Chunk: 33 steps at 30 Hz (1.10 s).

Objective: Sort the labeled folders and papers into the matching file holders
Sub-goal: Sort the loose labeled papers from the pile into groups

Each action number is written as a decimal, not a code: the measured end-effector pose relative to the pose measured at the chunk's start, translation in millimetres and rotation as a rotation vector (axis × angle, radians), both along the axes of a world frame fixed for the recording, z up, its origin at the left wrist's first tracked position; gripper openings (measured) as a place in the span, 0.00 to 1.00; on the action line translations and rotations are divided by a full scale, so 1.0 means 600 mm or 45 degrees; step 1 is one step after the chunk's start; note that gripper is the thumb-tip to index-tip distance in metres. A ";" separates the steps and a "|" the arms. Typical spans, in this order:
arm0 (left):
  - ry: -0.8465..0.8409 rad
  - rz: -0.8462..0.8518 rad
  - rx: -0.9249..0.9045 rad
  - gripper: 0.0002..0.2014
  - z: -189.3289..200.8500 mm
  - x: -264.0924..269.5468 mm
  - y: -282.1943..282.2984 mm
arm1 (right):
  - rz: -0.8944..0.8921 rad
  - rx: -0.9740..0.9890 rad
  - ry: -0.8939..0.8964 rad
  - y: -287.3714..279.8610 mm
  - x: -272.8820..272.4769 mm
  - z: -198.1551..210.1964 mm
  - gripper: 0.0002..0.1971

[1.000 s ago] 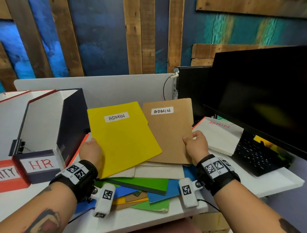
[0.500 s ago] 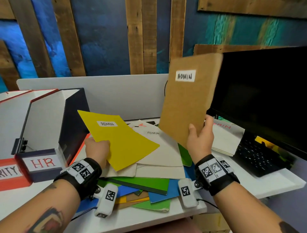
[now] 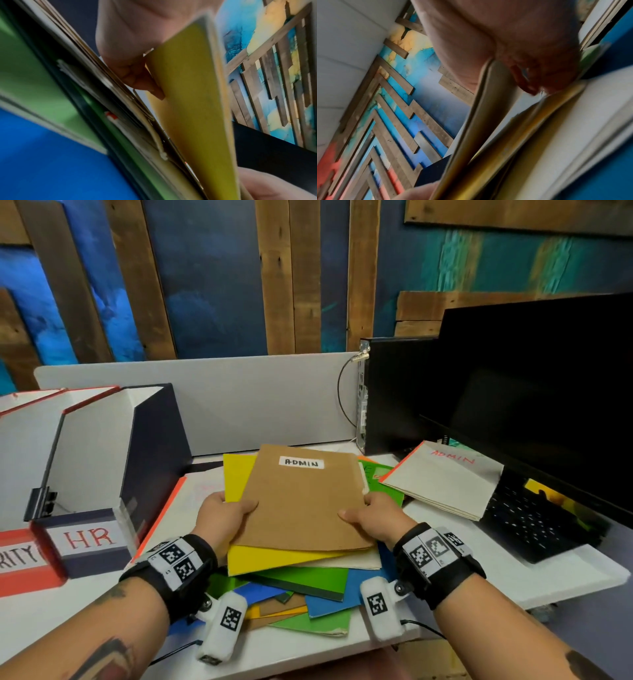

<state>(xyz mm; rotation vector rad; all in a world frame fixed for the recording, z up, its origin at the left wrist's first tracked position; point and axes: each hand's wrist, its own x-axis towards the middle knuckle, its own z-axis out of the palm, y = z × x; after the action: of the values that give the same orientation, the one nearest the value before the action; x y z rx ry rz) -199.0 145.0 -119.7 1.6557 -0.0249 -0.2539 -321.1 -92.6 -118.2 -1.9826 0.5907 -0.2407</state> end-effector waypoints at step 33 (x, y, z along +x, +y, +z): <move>-0.576 -0.300 -0.265 0.29 0.063 -0.037 -0.037 | -0.264 0.457 -1.179 -0.007 -0.001 0.028 0.27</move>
<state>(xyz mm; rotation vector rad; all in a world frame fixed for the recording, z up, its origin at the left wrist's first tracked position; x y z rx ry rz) -221.5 122.8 -82.1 1.4720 -0.5724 -0.0468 -321.9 -96.9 -101.5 -1.2627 0.1996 -1.0309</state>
